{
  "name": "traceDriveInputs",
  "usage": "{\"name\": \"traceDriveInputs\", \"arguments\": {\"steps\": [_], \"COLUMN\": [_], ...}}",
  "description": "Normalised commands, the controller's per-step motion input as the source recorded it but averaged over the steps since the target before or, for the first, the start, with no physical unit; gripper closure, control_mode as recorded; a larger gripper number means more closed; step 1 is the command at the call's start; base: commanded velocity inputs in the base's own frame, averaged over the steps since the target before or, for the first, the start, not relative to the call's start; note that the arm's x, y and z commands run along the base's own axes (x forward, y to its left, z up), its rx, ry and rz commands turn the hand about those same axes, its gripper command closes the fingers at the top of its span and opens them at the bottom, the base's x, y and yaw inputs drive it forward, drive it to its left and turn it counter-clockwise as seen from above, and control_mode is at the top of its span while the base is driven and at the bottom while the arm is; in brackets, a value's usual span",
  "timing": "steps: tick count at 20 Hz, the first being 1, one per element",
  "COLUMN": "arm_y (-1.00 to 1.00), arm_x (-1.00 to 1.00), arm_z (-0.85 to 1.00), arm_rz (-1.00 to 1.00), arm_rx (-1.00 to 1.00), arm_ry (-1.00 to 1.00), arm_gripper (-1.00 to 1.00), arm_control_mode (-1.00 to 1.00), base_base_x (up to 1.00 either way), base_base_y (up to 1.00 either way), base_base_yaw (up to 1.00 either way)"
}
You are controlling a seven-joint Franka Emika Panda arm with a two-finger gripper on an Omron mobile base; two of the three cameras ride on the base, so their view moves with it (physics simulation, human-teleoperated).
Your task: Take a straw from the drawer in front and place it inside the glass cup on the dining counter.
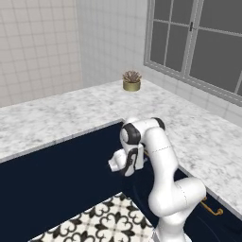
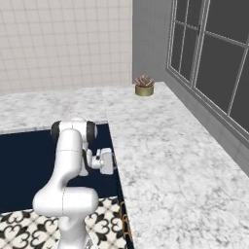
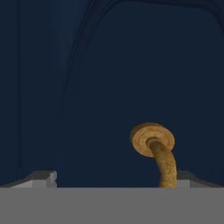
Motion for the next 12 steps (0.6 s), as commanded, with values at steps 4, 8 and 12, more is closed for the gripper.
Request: {"name": "traceDriveInputs", "arguments": {"steps": [4,8,12], "arm_y": [-0.04,0.05,0.45], "arm_x": [0.05,-0.07,-0.41], "arm_z": [-0.28,-0.08,0.00], "arm_rz": [0.00,0.01,0.04], "arm_rx": [0.00,0.00,0.00], "arm_ry": [0.00,0.00,-0.04], "arm_gripper": [-1.00,1.00,1.00], "arm_control_mode": [-1.00,-1.00,-1.00], "base_base_x": [0.00,0.00,0.00], "base_base_y": [0.00,0.00,0.00], "base_base_yaw": [0.00,0.00,0.00]}}
